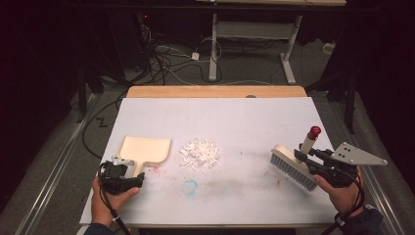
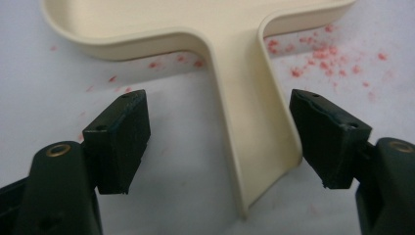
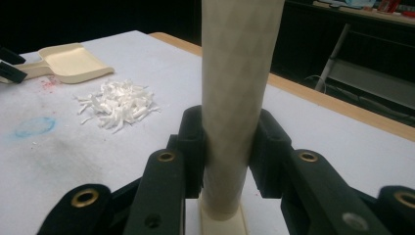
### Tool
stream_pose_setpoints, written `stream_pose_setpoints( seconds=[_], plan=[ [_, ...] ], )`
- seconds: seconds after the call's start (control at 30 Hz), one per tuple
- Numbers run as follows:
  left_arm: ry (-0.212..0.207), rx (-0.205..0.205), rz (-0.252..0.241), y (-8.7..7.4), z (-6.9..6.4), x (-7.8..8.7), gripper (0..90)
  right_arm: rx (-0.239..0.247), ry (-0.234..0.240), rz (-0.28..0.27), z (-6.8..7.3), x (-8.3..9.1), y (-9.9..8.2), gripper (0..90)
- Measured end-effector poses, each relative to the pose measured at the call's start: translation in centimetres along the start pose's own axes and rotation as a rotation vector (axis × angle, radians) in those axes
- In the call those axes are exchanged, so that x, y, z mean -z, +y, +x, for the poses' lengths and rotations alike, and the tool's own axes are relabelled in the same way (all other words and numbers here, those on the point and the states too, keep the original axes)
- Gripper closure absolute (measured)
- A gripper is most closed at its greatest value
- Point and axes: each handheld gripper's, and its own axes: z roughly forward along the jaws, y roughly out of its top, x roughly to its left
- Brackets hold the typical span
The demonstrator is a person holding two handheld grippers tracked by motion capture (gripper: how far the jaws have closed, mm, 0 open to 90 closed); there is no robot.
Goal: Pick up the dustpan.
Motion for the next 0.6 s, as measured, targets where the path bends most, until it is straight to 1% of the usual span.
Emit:
stream_pose_setpoints(
  seconds=[0.03, 0.07, 0.1, 0.13, 0.17, 0.2, 0.23, 0.3, 0.37, 0.43, 0.47, 0.5, 0.53, 0.6],
  plan=[
    [0.0, 0.0, 0.0, 0.0, 0.0, 0.0, 23.1, -0.003, 0.0, 0.005, 0.0, -0.1, -0.1, 70.9],
    [0.004, 0.004, 0.002, 0.3, 0.0, -0.1, 25.6, -0.006, 0.0, 0.008, 0.0, -0.1, -0.1, 70.9],
    [0.011, 0.008, 0.002, 0.6, 0.1, -0.3, 25.6, -0.006, 0.0, 0.008, 0.0, -0.1, -0.1, 70.9],
    [0.011, 0.009, 0.002, 0.8, 0.1, -0.4, 28.1, -0.007, 0.0, 0.011, 0.0, -0.2, -0.1, 70.9],
    [0.005, 0.005, 0.0, 1.1, 0.1, -0.6, 29.8, -0.007, -0.002, 0.012, 0.0, -0.2, -0.2, 70.9],
    [-0.005, 0.003, -0.006, 1.4, 0.3, -0.8, 34.3, -0.009, -0.004, 0.016, 0.0, -0.2, -0.2, 70.9],
    [-0.009, 0.005, -0.013, 1.4, 0.4, -0.9, 36.2, -0.01, -0.002, 0.015, -0.1, -0.2, -0.2, 70.9],
    [-0.018, -0.005, -0.018, 1.5, 0.6, -1.0, 39.2, -0.011, -0.003, 0.014, -0.1, -0.2, -0.3, 70.9],
    [-0.029, -0.025, -0.021, 1.5, 0.9, -0.9, 46.1, -0.016, -0.005, 0.019, -0.1, -0.2, -0.4, 70.9],
    [-0.028, -0.028, -0.024, 1.5, 1.1, -0.9, 55.1, -0.016, -0.003, 0.021, -0.1, -0.3, -0.4, 70.9],
    [-0.033, -0.043, -0.019, 1.6, 1.4, -0.9, 58.5, -0.014, -0.001, 0.021, -0.1, -0.3, -0.4, 70.9],
    [-0.037, -0.045, -0.016, 1.6, 1.6, -0.8, 61.8, -0.012, -0.002, 0.021, 0.0, -0.3, -0.4, 70.9],
    [-0.046, -0.042, -0.014, 1.6, 1.7, -0.8, 62.3, -0.011, -0.001, 0.023, 0.0, -0.3, -0.4, 70.9],
    [-0.049, -0.054, -0.007, 1.8, 1.8, -0.8, 62.5, -0.01, 0.0, 0.023, 0.0, -0.3, -0.3, 70.9]
  ],
)
